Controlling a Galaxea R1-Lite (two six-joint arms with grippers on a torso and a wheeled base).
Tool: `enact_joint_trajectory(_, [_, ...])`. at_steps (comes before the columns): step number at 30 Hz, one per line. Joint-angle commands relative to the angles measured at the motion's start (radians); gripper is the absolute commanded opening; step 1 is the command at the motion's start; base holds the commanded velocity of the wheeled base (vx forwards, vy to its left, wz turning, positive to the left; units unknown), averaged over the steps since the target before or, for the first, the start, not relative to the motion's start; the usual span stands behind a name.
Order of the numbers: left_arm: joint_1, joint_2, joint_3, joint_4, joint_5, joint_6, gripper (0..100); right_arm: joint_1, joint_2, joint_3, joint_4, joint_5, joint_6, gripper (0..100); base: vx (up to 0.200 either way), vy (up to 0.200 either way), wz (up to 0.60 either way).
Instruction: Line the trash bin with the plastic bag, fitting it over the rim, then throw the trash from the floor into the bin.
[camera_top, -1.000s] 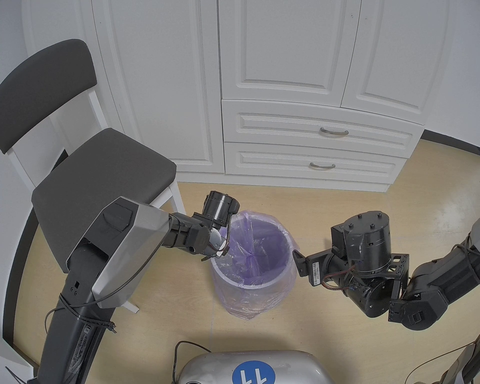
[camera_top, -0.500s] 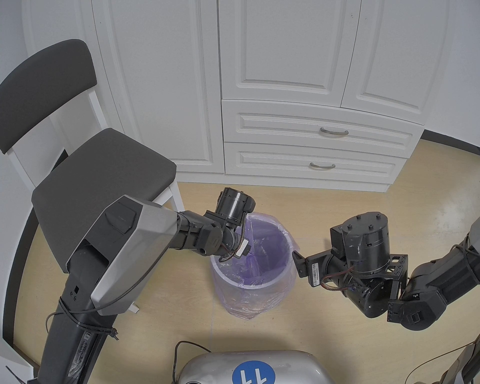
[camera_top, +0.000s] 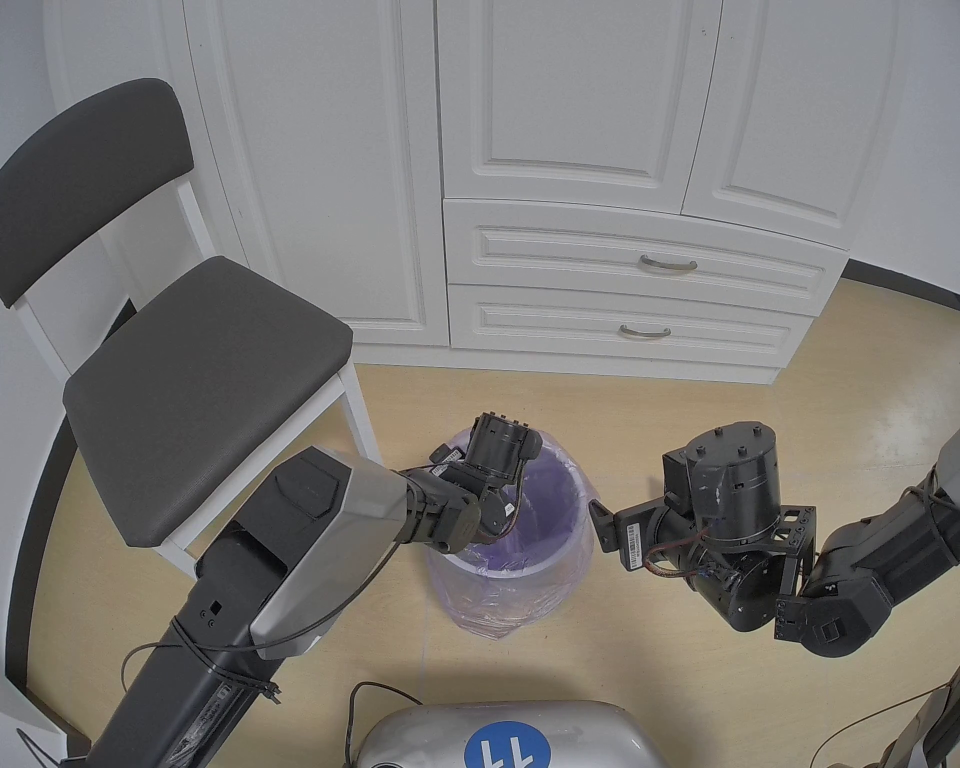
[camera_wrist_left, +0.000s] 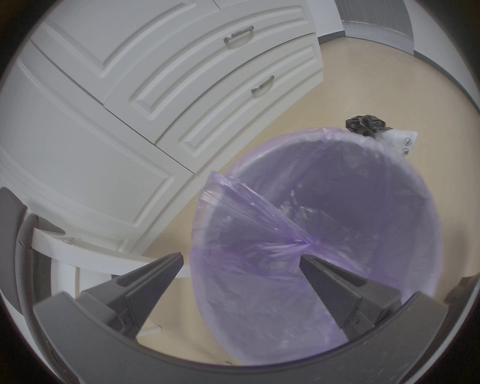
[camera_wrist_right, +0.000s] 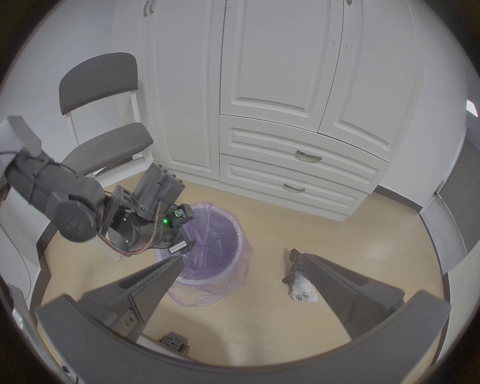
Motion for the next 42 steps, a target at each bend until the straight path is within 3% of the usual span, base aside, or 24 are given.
enact_joint_trajectory(1, [0.016, 0.069, -0.003, -0.099, 0.043, 0.063, 100, -0.007, -0.004, 0.001, 0.000, 0.000, -0.002, 100, 0.000, 0.000, 0.00])
enact_joint_trajectory(15, [0.097, 0.043, -0.003, -0.128, 0.074, 0.051, 100, -0.012, 0.004, 0.002, 0.000, 0.006, -0.005, 100, 0.000, 0.000, 0.00])
enact_joint_trajectory(26, [0.115, 0.022, -0.003, -0.080, 0.034, -0.139, 100, -0.015, 0.005, 0.004, 0.000, 0.007, -0.007, 100, 0.000, 0.000, 0.00])
enact_joint_trajectory(27, [0.115, 0.019, -0.003, -0.065, -0.027, -0.242, 100, -0.018, 0.005, 0.004, 0.000, 0.007, -0.007, 100, 0.000, 0.000, 0.00])
enact_joint_trajectory(29, [0.115, 0.013, -0.003, -0.050, -0.056, -0.304, 100, -0.020, 0.005, 0.004, 0.000, 0.007, -0.007, 100, 0.000, 0.000, 0.00])
enact_joint_trajectory(34, [0.118, -0.021, -0.003, 0.065, -0.168, -0.572, 100, -0.030, 0.007, 0.005, 0.000, 0.009, -0.019, 100, 0.000, 0.000, 0.00])
enact_joint_trajectory(38, [0.120, -0.043, -0.003, 0.101, -0.265, -0.709, 100, -0.032, 0.010, 0.007, 0.000, 0.009, -0.019, 100, 0.000, 0.000, 0.00])
enact_joint_trajectory(42, [0.122, -0.046, -0.003, 0.102, -0.305, -0.798, 100, -0.033, 0.013, 0.007, 0.000, 0.009, -0.019, 100, 0.000, 0.000, 0.00])
